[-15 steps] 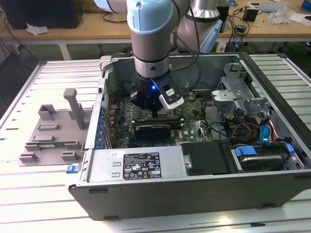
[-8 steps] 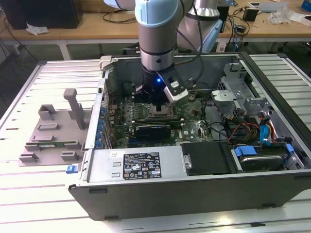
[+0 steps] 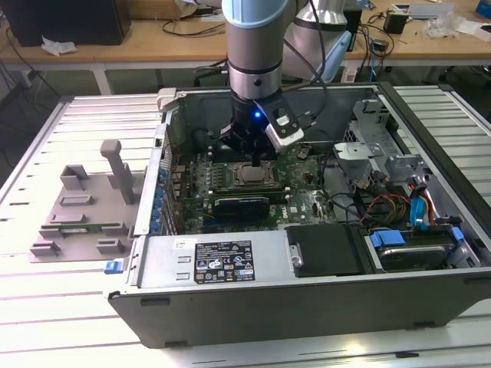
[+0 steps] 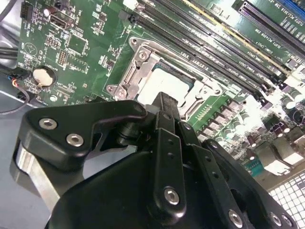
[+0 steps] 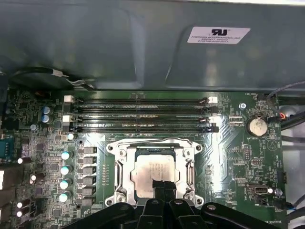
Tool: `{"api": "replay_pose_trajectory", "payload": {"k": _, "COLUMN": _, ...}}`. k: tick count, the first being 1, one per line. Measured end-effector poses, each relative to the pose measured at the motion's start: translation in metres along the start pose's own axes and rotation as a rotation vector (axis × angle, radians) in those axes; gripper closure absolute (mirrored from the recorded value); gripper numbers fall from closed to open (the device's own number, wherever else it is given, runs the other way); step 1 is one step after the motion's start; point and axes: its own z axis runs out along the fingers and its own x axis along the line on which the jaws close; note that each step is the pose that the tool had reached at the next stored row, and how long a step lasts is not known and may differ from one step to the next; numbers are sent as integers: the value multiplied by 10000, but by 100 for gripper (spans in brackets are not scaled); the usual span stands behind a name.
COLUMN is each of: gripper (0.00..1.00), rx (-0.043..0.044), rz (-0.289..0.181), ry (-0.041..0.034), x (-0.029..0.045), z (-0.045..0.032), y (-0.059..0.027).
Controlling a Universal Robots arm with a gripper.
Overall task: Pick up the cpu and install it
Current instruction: 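Install the second cpu locking lever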
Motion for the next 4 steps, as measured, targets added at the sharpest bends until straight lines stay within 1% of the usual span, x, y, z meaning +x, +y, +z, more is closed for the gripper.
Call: {"api": "replay_pose_trajectory", "payload": {"k": 4, "gripper": 89, "rx": 5, "rz": 0, "ry": 0, "x": 0, "z": 0, "y": 1}}
